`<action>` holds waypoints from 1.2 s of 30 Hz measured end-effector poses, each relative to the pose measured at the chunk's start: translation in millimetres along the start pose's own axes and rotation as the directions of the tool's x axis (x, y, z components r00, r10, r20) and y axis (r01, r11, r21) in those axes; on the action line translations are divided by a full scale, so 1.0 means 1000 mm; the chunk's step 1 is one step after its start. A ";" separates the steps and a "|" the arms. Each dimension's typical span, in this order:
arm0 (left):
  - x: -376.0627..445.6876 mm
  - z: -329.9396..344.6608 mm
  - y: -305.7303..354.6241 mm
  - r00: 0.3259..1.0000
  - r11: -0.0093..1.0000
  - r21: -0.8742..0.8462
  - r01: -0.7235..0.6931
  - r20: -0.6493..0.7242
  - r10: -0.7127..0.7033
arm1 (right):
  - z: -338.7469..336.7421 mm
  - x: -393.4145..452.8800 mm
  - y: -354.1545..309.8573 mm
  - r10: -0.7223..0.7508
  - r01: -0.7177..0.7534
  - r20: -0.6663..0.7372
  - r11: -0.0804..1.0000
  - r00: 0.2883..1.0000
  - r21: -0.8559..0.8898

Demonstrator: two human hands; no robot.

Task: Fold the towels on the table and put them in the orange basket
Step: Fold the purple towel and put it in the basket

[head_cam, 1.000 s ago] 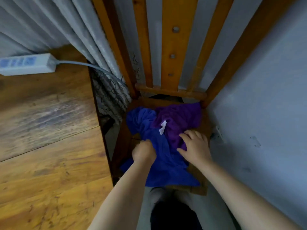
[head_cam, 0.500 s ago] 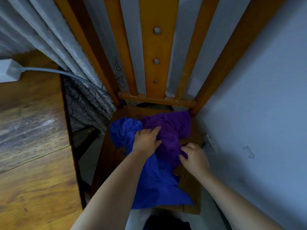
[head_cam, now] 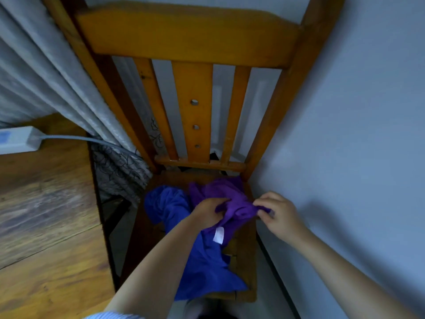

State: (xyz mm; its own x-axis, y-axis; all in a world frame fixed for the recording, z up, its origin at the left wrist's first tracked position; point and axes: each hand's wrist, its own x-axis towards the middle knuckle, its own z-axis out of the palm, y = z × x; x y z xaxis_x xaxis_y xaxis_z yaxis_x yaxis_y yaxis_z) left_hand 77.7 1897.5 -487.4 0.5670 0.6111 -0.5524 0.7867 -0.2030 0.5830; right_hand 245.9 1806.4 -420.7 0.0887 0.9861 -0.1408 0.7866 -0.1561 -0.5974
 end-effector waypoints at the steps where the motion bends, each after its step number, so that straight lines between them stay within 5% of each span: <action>1: -0.001 0.003 0.006 1.000 1.000 -0.016 -0.024 -0.003 0.024 | -0.006 -0.002 0.000 0.009 -0.009 -0.010 1.000 1.000 -0.002; 7: -0.026 0.000 0.028 0.993 0.993 -0.114 -0.019 -0.117 0.005 | -0.028 -0.013 0.002 0.069 -0.069 -0.071 0.998 0.995 0.003; 14: -0.095 -0.086 0.053 0.966 0.991 -0.127 0.040 -0.248 -0.071 | -0.079 -0.014 -0.031 0.066 -0.065 0.012 0.996 0.998 -0.056; 21: -0.180 -0.180 0.123 0.862 0.962 -0.256 -0.093 -0.504 -0.050 | -0.158 0.000 -0.122 -0.072 0.074 -0.178 0.997 0.981 0.001; 28: -0.280 -0.239 0.158 0.620 0.957 -0.217 -0.193 -0.783 -0.053 | -0.225 -0.010 -0.225 -0.315 0.344 -0.402 0.939 0.860 0.002; 36: -0.384 -0.277 0.154 0.319 0.959 -0.207 -0.192 -0.938 -0.139 | -0.250 -0.028 -0.346 -0.534 0.553 -0.450 0.827 0.716 -0.101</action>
State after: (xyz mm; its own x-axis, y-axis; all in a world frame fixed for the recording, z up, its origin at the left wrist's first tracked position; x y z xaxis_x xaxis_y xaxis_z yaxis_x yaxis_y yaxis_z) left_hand -86.6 1843.6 -20.4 -0.1573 0.9403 0.3018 0.5949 -0.1537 0.7889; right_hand 124.1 1846.9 -12.3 -0.0812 0.8150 0.5738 0.7616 0.4221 -0.4918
